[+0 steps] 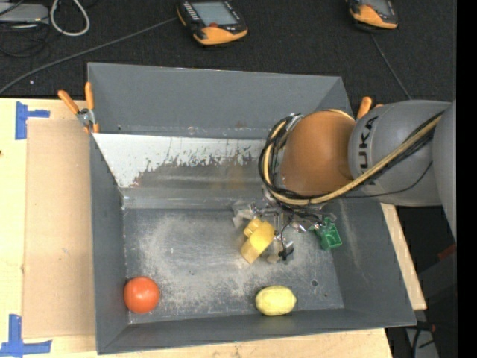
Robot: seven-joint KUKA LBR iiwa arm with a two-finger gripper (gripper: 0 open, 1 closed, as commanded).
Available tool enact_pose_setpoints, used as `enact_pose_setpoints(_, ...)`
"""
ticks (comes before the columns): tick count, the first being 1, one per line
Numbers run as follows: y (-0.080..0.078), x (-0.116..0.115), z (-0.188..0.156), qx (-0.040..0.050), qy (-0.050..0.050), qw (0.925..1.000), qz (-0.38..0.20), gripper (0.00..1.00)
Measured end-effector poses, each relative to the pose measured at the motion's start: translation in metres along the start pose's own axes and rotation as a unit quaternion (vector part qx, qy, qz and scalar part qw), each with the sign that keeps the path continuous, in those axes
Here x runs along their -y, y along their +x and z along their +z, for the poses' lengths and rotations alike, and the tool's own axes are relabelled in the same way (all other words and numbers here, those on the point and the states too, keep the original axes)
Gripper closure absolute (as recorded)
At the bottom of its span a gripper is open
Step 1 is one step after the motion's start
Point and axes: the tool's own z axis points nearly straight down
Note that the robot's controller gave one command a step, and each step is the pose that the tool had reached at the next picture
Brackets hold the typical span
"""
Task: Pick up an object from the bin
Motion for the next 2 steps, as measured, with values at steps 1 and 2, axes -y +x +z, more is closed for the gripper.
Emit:
enact_pose_setpoints(1,-0.0076,-0.0145,-0.0018,0.0006,0.000,0.9922,-0.125,1.00)
enact_pose_setpoints(2,-0.0075,-0.0144,-0.0018,0.0007,0.000,0.9922,-0.125,1.00)
